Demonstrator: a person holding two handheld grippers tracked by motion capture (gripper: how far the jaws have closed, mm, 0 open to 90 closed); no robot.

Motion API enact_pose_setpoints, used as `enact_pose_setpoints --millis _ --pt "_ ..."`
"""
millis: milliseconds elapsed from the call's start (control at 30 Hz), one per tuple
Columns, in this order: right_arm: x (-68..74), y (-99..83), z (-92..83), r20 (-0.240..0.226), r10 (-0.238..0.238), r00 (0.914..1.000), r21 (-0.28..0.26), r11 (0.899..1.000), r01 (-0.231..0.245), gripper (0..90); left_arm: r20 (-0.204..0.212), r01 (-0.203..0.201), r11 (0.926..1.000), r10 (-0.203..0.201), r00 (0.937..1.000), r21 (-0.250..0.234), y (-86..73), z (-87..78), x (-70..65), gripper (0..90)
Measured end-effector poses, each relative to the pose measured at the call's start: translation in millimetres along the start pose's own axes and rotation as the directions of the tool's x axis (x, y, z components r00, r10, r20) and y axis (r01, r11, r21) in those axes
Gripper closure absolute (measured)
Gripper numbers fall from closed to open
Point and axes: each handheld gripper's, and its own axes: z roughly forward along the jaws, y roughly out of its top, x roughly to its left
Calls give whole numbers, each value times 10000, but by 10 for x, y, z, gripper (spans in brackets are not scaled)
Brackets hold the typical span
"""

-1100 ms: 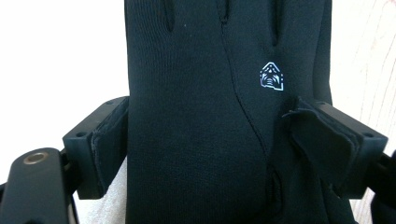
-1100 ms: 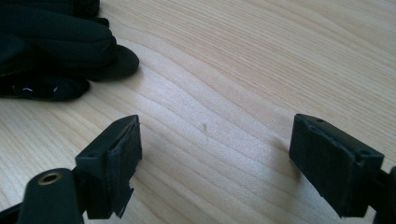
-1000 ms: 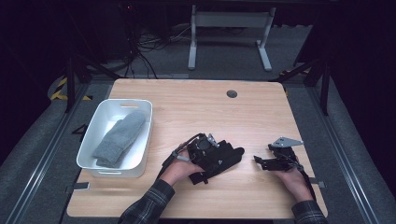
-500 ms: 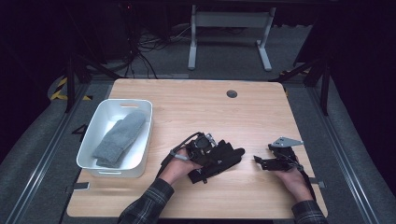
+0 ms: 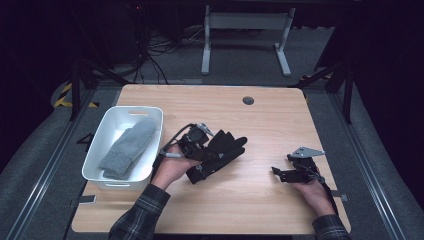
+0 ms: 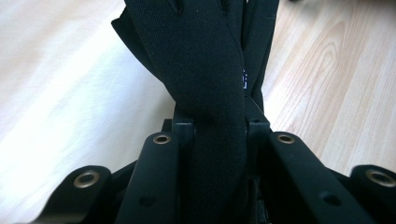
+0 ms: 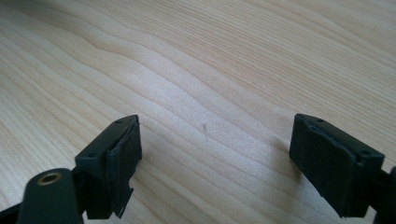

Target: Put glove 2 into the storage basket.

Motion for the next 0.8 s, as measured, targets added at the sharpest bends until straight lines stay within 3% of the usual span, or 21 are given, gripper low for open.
enact_pose_setpoints --millis 200,400,533,667,800 --pt "0 0 0 0 9 10000 -3 10000 -9 174 -482 541 9979 -558 9973 -358 -95 -441 226 744" --pt "0 1 1 4 4 10000 -2 10000 -4 174 -1193 1038 9930 -1099 9868 -567 -263 -893 441 744" --pt "0 2 2 1 -5 10000 2 10000 5 174 -1542 1470 9860 -1577 9754 -788 -417 -1147 581 744" --pt "0 3 3 9 1 10000 1 10000 -1 173 -1880 1978 9761 -2117 9591 -901 -591 -1333 730 744" --pt "0 3 3 8 5 10000 2 10000 -5 173 -2118 2536 9617 -2707 9391 -1044 -788 -1462 886 744"
